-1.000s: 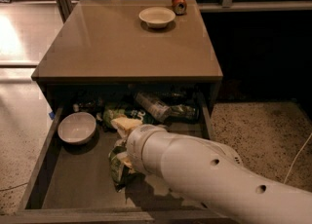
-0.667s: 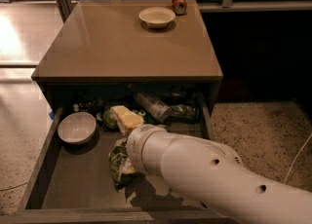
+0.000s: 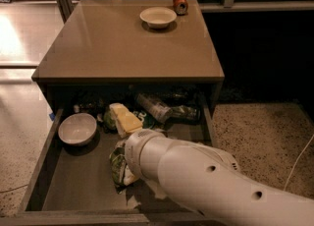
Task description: Pick green jalapeno chip bag from top drawer and place on counter
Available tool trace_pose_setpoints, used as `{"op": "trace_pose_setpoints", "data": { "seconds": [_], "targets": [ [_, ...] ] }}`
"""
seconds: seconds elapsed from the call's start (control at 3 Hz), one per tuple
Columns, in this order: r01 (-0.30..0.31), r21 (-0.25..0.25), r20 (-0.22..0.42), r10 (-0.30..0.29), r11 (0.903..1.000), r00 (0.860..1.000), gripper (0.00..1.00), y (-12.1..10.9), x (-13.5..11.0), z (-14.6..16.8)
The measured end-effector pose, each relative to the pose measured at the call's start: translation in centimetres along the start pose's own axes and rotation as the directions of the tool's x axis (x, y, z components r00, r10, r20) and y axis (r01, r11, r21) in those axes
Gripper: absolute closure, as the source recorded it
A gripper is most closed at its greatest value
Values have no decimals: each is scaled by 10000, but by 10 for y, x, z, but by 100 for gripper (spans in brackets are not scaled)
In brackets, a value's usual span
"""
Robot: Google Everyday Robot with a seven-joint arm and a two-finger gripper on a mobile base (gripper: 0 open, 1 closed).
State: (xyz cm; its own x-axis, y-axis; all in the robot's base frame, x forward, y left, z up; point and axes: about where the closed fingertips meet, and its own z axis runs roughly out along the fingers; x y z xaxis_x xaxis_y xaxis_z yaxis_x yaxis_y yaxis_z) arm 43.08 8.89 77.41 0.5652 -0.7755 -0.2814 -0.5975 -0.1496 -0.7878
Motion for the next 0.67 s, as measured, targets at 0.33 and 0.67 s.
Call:
{"op": "trace_pose_setpoints", "data": {
  "seconds": [0.33, 0.67],
  "targets": [
    [0, 0, 0, 0, 10000, 10000, 9, 0, 0, 0],
    [1, 0, 0, -1, 10000, 10000, 22, 0, 0, 0]
  ]
}}
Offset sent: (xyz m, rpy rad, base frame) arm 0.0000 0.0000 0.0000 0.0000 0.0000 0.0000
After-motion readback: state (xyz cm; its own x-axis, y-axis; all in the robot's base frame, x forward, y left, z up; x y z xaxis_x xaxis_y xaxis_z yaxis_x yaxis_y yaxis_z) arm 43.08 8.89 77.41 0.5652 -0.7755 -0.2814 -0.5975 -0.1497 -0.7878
